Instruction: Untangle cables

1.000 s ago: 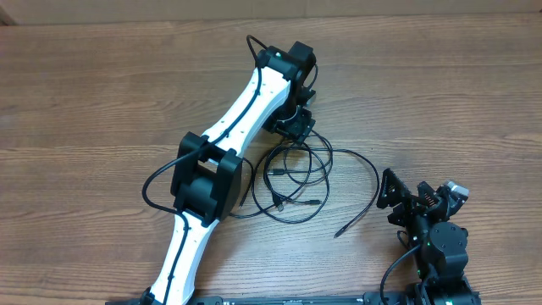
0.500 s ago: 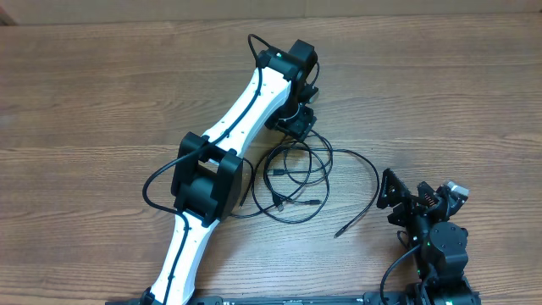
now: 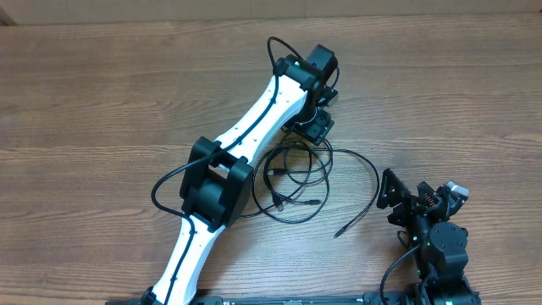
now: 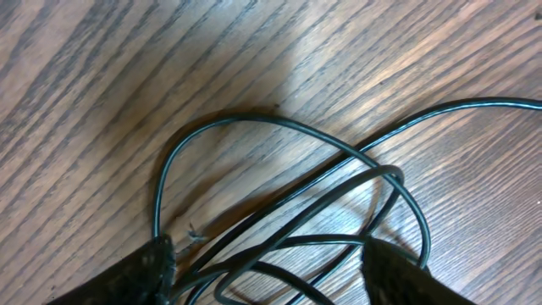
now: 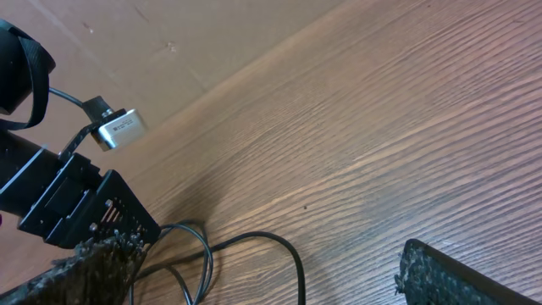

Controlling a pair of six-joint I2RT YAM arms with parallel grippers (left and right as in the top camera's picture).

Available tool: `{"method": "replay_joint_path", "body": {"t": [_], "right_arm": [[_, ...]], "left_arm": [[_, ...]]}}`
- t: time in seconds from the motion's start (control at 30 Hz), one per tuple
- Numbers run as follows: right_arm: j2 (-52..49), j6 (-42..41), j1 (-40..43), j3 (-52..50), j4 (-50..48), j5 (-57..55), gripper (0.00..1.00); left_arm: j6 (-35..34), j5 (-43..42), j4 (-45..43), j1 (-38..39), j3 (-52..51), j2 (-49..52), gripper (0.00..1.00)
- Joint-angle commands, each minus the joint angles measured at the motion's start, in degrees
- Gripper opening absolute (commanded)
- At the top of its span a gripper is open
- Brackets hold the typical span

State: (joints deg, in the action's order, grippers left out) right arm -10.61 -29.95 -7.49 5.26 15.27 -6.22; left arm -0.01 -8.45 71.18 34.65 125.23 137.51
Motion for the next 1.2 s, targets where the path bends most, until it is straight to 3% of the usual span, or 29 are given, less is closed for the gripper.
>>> {"method": "replay_joint_path", "body": {"t": [0.0, 0.07, 0.17, 0.5, 0.57, 0.67, 0.73, 1.17], "right_arm": [[0.2, 0.0, 0.2, 0.4, -0.1, -0.2, 1.00], [0.2, 0.0, 0.2, 0.4, -0.1, -0.2, 1.00], [0.2, 0.0, 0.2, 0.4, -0.1, -0.2, 1.00], [0.2, 0.0, 0.2, 0.4, -0.1, -0.2, 1.00], [0.2, 0.0, 0.2, 0.4, -0.1, -0.2, 1.00], [0.2, 0.0, 0.2, 0.4, -0.1, -0.2, 1.00], [0.2, 0.0, 0.2, 0.4, -0.1, -0.2, 1.00], [0.2, 0.0, 0.2, 0.4, -0.1, -0.2, 1.00]], "left_arm": [[0.0, -0.8, -0.3, 0.1, 0.2, 0.9, 0.67], [0.0, -0.6, -0.7, 0.2, -0.2, 0.9, 0.73], [0.0, -0.6, -2.1, 0.2, -1.4, 0.9, 0.73], [0.0, -0.6, -4.0, 0.2, -4.7, 0.9, 0.66], [0.0, -0.6, -3.9, 0.2, -4.7, 0.9, 0.53], [0.0, -0.6, -4.0, 0.2, -4.7, 0.9, 0.18], [0.0, -0.5, -4.0, 0.3, -4.7, 0.9, 0.04], [0.0, -0.3, 0.8, 0.1, -2.2, 0.2, 0.04]]}}
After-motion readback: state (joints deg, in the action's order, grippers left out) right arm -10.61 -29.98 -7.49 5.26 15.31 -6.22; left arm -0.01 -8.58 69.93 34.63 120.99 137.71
